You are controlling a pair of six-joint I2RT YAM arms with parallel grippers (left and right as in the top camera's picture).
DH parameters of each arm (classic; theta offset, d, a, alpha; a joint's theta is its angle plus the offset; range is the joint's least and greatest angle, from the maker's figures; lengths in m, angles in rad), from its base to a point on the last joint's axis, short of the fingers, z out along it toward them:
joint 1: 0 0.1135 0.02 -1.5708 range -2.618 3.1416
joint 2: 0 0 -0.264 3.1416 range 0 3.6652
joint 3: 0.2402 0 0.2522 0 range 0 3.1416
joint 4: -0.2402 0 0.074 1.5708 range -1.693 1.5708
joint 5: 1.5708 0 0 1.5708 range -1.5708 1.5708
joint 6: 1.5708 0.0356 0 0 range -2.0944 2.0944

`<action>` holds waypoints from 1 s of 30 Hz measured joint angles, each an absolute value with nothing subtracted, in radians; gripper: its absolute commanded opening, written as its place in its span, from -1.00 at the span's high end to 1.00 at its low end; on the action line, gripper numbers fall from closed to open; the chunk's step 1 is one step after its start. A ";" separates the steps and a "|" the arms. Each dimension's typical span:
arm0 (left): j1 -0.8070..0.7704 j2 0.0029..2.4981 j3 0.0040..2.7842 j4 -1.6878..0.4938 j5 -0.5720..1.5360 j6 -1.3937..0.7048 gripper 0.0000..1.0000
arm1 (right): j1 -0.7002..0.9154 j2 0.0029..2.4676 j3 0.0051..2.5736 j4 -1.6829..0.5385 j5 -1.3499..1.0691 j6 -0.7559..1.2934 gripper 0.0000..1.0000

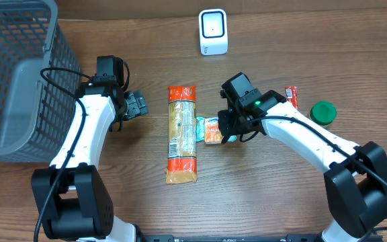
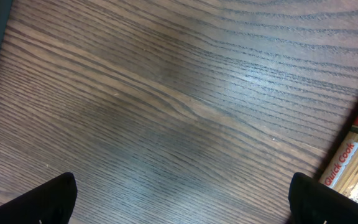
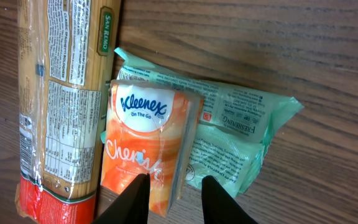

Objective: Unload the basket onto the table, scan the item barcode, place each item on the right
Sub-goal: 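Move the right gripper left and grasp the orange Kleenex pack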

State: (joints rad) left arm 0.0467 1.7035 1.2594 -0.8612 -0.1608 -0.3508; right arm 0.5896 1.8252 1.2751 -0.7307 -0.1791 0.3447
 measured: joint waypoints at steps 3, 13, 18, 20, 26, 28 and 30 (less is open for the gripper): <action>0.047 1.703 1.259 -0.861 -0.161 -0.351 -1.00 | 0.590 1.832 1.275 -0.718 -0.184 0.347 0.50; 0.047 1.703 1.259 -0.861 -0.161 -0.351 -1.00 | 0.590 1.849 1.275 -0.707 -0.195 0.347 0.50; 0.047 1.703 1.259 -0.861 -0.161 -0.351 -0.99 | 0.590 1.851 1.275 -0.708 -0.197 0.347 0.50; 0.047 1.703 1.259 -0.861 -0.161 -0.351 -1.00 | 0.590 1.851 1.275 -0.708 -0.199 0.347 0.50; 0.047 1.703 1.259 -0.861 -0.161 -0.351 -1.00 | 0.590 1.851 1.275 -0.707 -0.202 0.347 0.49; 0.047 1.703 1.259 -0.861 -0.161 -0.351 -1.00 | 0.590 1.851 1.275 -0.708 -0.202 0.348 0.48; 0.047 1.703 1.259 -0.861 -0.161 -0.351 -1.00 | 0.590 1.851 1.275 -0.707 -0.202 0.349 0.38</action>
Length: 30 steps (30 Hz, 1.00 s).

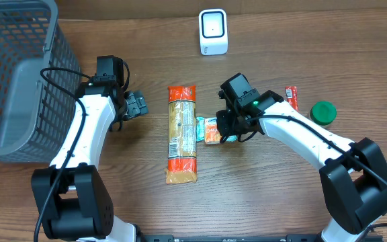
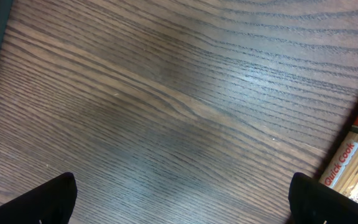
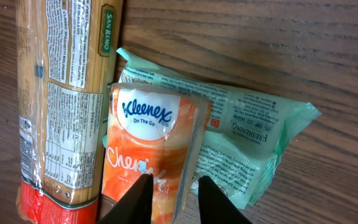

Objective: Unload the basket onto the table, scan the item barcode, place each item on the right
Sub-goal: 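Move the right gripper left and grasp the orange Kleenex pack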

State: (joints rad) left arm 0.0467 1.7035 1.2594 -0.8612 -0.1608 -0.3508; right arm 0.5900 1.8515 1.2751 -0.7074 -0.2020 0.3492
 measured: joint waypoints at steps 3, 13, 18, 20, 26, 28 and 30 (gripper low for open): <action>0.047 1.703 1.259 -0.861 -0.161 -0.351 -1.00 | 0.593 1.853 1.275 -0.708 -0.202 0.348 0.38; 0.047 1.703 1.259 -0.861 -0.161 -0.351 -1.00 | 0.610 1.856 1.275 -0.707 -0.192 0.348 0.40; 0.047 1.703 1.259 -0.861 -0.161 -0.351 -0.99 | 0.610 1.856 1.275 -0.707 -0.191 0.348 0.40; 0.047 1.703 1.259 -0.861 -0.161 -0.351 -0.99 | 0.610 1.856 1.275 -0.708 -0.190 0.348 0.41; 0.047 1.703 1.259 -0.861 -0.161 -0.351 -0.99 | 0.610 1.874 1.275 -0.707 -0.190 0.349 0.60; 0.047 1.703 1.259 -0.861 -0.161 -0.351 -1.00 | 0.610 1.894 1.275 -0.704 -0.190 0.353 0.69; 0.047 1.703 1.259 -0.861 -0.161 -0.351 -1.00 | 0.610 1.912 1.275 -0.696 -0.191 0.354 0.77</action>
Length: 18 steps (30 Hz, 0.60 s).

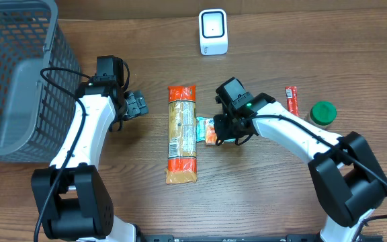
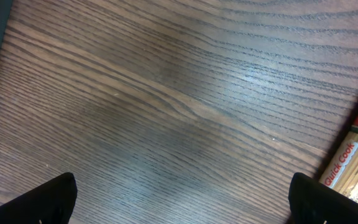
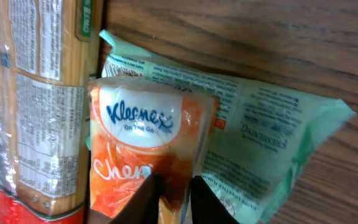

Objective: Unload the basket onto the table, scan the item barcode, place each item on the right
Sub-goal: 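Move the right gripper left and grasp the orange Kleenex pack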

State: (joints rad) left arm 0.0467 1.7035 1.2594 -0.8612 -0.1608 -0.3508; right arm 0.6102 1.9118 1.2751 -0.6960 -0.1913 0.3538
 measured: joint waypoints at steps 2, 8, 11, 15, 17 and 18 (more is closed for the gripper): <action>0.047 1.703 1.259 -0.861 -0.161 -0.351 -1.00 | 0.610 1.918 1.275 -0.692 -0.196 0.355 0.84; 0.047 1.703 1.259 -0.861 -0.161 -0.351 -1.00 | 0.610 1.918 1.275 -0.688 -0.195 0.355 0.74; 0.047 1.703 1.259 -0.861 -0.161 -0.351 -0.99 | 0.609 1.918 1.275 -0.696 -0.194 0.363 0.42; 0.047 1.703 1.259 -0.861 -0.161 -0.351 -0.99 | 0.609 1.918 1.275 -0.699 -0.191 0.358 0.53; 0.047 1.703 1.259 -0.861 -0.161 -0.351 -0.99 | 0.609 1.918 1.275 -0.699 -0.191 0.360 0.71; 0.047 1.703 1.259 -0.861 -0.161 -0.351 -1.00 | 0.608 1.918 1.275 -0.698 -0.193 0.358 0.73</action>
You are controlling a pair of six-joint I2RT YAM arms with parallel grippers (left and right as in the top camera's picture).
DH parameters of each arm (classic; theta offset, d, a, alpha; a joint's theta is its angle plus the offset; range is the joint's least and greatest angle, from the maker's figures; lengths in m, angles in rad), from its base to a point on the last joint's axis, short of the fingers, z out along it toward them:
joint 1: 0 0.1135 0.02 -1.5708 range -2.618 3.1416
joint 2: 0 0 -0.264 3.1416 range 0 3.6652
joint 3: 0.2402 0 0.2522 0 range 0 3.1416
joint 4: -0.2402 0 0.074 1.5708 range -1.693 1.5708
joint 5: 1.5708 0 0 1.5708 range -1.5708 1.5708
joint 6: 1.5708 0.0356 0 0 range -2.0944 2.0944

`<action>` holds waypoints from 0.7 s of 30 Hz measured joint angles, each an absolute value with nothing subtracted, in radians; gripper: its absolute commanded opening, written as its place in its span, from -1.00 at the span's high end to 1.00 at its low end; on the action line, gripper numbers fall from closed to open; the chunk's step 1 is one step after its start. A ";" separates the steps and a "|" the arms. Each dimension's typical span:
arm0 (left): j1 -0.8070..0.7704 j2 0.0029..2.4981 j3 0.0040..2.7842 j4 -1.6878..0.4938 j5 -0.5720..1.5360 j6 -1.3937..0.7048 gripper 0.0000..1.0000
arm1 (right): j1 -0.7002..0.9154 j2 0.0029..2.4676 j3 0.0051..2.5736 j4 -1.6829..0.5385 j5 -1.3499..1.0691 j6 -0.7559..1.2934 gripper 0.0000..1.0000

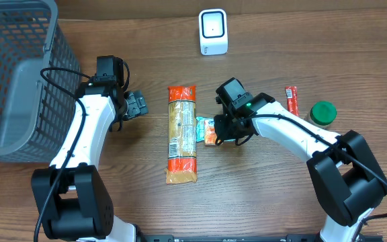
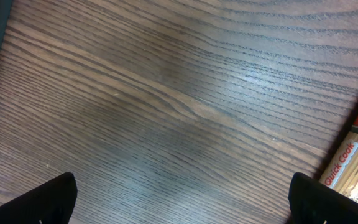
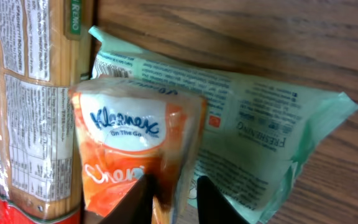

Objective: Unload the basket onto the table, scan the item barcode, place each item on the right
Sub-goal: 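Move the right gripper left and grasp the orange Kleenex pack, then lift the Kleenex pack and carry it up toward the scanner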

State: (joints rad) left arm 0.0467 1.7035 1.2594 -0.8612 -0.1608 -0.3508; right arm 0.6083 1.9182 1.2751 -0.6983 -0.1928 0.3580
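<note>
An orange Kleenex tissue pack (image 3: 123,143) lies on a pale green wipes pack (image 3: 260,130), right beside a long pasta packet (image 3: 30,93). My right gripper (image 3: 174,199) pinches the tissue pack's right edge, and the pack is squeezed narrower there. In the overhead view the right gripper (image 1: 224,131) sits over the tissue pack (image 1: 210,132) at mid-table. The white barcode scanner (image 1: 213,31) stands at the far edge. My left gripper (image 1: 138,105) hovers open over bare wood left of the pasta packet (image 1: 182,134), its fingertips (image 2: 55,196) wide apart.
A grey mesh basket (image 1: 12,74) fills the far left. A red sachet (image 1: 291,99) and a green lid (image 1: 323,113) lie to the right of my right arm. The wooden table (image 1: 267,195) extends in front.
My right gripper has come slightly closer to the tissue pack, which looks a little larger and more squeezed between the fingers. The left arm has not moved.
My right gripper first stood open over the tissue pack's right edge. Its fingers were then closer together around that edge, then narrow against it. Now they pinch the pack. The left gripper stayed open and still throughout.
</note>
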 measured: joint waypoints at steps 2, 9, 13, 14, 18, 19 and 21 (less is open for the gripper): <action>0.047 1.703 1.259 -0.861 -0.161 -0.351 -0.99 | 0.609 1.918 1.275 -0.696 -0.195 0.361 0.74; 0.047 1.703 1.259 -0.861 -0.161 -0.351 -1.00 | 0.608 1.918 1.275 -0.696 -0.210 0.358 0.93; 0.047 1.703 1.259 -0.861 -0.161 -0.351 -1.00 | 0.591 1.892 1.272 -0.697 -0.265 0.351 0.93; 0.047 1.703 1.259 -0.861 -0.161 -0.351 -0.99 | 0.580 1.868 1.269 -0.702 -0.288 0.349 0.93; 0.047 1.703 1.259 -0.861 -0.161 -0.351 -1.00 | 0.517 1.738 1.267 -0.733 -0.383 0.339 0.93; 0.047 1.703 1.259 -0.861 -0.161 -0.351 -1.00 | 0.501 1.702 1.267 -0.741 -0.409 0.335 0.93; 0.047 1.703 1.259 -0.861 -0.161 -0.351 -1.00 | 0.461 1.629 1.267 -0.765 -0.492 0.307 0.93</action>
State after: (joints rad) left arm 0.0467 1.7035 1.2594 -0.8612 -0.1608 -0.3508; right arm 0.4610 1.6287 1.2671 -0.7650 -0.4919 0.3069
